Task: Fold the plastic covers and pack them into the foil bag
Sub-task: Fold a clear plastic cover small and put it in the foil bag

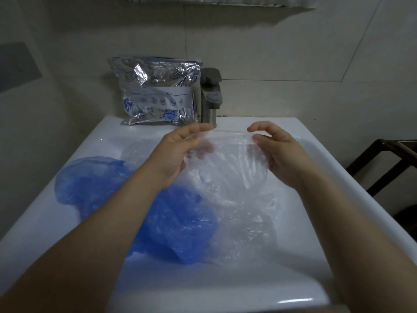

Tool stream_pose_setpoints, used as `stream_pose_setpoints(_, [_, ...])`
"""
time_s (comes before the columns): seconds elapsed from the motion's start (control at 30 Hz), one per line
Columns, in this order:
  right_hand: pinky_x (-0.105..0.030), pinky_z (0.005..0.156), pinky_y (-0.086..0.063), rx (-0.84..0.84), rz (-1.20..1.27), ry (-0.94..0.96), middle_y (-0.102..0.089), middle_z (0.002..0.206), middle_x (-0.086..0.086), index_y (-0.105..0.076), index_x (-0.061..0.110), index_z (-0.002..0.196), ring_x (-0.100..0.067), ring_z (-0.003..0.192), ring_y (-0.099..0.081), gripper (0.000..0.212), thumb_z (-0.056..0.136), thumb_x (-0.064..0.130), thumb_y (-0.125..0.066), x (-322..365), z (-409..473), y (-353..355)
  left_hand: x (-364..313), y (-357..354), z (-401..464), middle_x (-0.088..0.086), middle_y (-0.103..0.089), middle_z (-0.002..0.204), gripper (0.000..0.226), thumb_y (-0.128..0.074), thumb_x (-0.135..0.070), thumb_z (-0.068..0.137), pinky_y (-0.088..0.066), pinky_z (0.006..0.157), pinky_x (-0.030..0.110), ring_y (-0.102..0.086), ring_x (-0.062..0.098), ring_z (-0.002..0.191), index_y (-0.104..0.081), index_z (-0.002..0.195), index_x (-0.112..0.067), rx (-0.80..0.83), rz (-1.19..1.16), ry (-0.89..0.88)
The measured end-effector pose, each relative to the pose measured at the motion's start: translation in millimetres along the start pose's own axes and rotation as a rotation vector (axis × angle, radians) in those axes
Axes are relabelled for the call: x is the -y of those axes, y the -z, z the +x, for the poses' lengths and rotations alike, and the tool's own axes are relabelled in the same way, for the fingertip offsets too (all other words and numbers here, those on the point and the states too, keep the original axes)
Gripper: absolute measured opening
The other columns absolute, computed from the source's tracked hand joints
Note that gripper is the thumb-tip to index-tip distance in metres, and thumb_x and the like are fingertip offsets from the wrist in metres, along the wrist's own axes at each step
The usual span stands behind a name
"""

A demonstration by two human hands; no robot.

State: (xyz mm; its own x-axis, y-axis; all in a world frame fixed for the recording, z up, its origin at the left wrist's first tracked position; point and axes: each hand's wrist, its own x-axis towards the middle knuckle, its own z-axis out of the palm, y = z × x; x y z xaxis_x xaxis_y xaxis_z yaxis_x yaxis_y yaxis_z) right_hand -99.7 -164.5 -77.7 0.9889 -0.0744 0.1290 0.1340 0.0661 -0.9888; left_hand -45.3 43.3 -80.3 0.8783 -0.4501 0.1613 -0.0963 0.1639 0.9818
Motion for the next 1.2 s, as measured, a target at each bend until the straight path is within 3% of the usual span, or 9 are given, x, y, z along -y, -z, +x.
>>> stream_pose_setpoints(0.17, [-0.032, 0.071, -0.043, -0.112, -0.158, 0.035, -0.067, 0.077, -0.002, -0.07, 0.017, 0.065, -0.024, 0.076, -0.054, 0.048, 0.086, -0.008, -0.034, -0.3, 1.1, -7.4, 0.7, -5.8, 2.0, 0.0, -0.071, 0.073, 0.029, -0.048, -0.009, 0.088, -0.049, 0.075, 0.027, -0.065, 0.012, 0.072, -0.072, 0.074, -0.014, -0.066, 0.007, 0.114])
stream_pose_setpoints(0.27, [-0.033, 0.074, -0.045, -0.12, -0.254, 0.033, -0.067, 0.082, -0.002, -0.07, 0.013, 0.073, -0.021, 0.078, -0.056, 0.033, 0.092, 0.005, -0.044, 0.4, -0.4, -10.7, 4.9, -10.1, 1.5, -0.006, -0.066, 0.07, 0.016, -0.064, -0.024, 0.086, -0.043, 0.062, 0.012, -0.055, 0.004, 0.063, -0.068, 0.071, -0.02, -0.142, 0.172, 0.138])
stream_pose_setpoints(0.37, [-0.037, 0.078, -0.052, -0.086, -0.432, 0.04, -0.067, 0.083, -0.004, -0.067, 0.013, 0.081, -0.023, 0.076, -0.061, 0.002, 0.083, 0.012, -0.068, 1.0, -2.6, -13.3, 8.6, -11.2, 1.0, -0.008, -0.06, 0.076, 0.012, -0.069, -0.011, 0.08, -0.038, 0.051, 0.003, -0.052, -0.007, 0.056, -0.063, 0.075, -0.02, -0.137, 0.28, 0.097])
stream_pose_setpoints(0.43, [-0.039, 0.085, -0.052, -0.099, -0.527, 0.061, -0.068, 0.093, -0.005, -0.066, 0.019, 0.086, -0.026, 0.087, -0.064, 0.013, 0.08, 0.007, -0.07, -0.2, -1.2, -11.4, 6.3, -9.8, 0.5, -0.007, -0.06, 0.083, 0.015, -0.069, -0.006, 0.08, -0.038, 0.05, 0.004, -0.053, -0.008, 0.054, -0.066, 0.084, -0.02, -0.112, 0.266, 0.118])
stream_pose_setpoints(0.57, [-0.026, 0.083, -0.05, -0.127, -0.702, 0.2, -0.067, 0.096, -0.002, -0.068, 0.017, 0.094, -0.014, 0.088, -0.062, 0.015, 0.088, 0.005, -0.06, 2.6, -0.7, -9.3, 0.7, -6.3, 0.7, -0.005, -0.063, 0.095, 0.034, -0.067, -0.002, 0.08, -0.042, 0.056, 0.004, -0.057, -0.003, 0.07, -0.065, 0.108, -0.021, -0.053, 0.195, 0.138])
stream_pose_setpoints(0.7, [-0.006, 0.068, -0.033, -0.101, -1.011, 0.291, -0.053, 0.084, -0.002, -0.071, 0.013, 0.1, -0.014, 0.082, -0.048, 0.016, 0.091, 0.015, -0.058, 0.5, 3.7, -1.8, 7.0, -1.1, 2.0, -0.003, -0.066, 0.103, 0.037, -0.07, -0.005, 0.078, -0.046, 0.068, 0.007, -0.06, 0.006, 0.089, -0.065, 0.11, -0.024, -0.016, 0.271, 0.166])
stream_pose_setpoints(0.9, [0.003, 0.074, -0.028, 0.006, -0.938, 0.211, -0.05, 0.098, 0.002, -0.07, 0.004, 0.091, -0.006, 0.093, -0.045, 0.021, 0.094, 0.013, -0.052, -6.3, 5.4, 2.4, 13.9, -2.0, 4.4, -0.011, -0.061, 0.073, 0.005, -0.067, -0.02, 0.084, -0.04, 0.064, 0.019, -0.05, 0.002, 0.065, -0.07, 0.089, -0.02, -0.117, 0.64, 0.053])
stream_pose_setpoints(1.1, [-0.016, 0.072, -0.047, -0.02, -0.409, 0.045, -0.068, 0.091, 0.001, -0.069, 0.017, 0.095, -0.005, 0.078, -0.062, 0.02, 0.092, 0.005, -0.053, -0.9, -1.2, 3.6, 11.5, 1.7, 1.2, -0.008, -0.068, 0.086, 0.02, -0.058, -0.014, 0.09, -0.044, 0.067, 0.009, -0.064, -0.001, 0.078, -0.064, 0.104, -0.027, -0.025, 0.34, 0.062])
stream_pose_setpoints(1.2, [-0.023, 0.072, -0.051, -0.016, -0.204, 0.035, -0.065, 0.085, -0.001, -0.067, 0.022, 0.1, -0.011, 0.076, -0.064, 0.027, 0.091, 0.001, -0.052, 0.7, -1.0, 9.4, 9.7, 4.3, 0.6, -0.006, -0.074, 0.088, 0.032, -0.047, -0.012, 0.095, -0.044, 0.085, 0.025, -0.066, 0.009, 0.094, -0.061, 0.106, -0.039, 0.025, 0.23, 0.041])
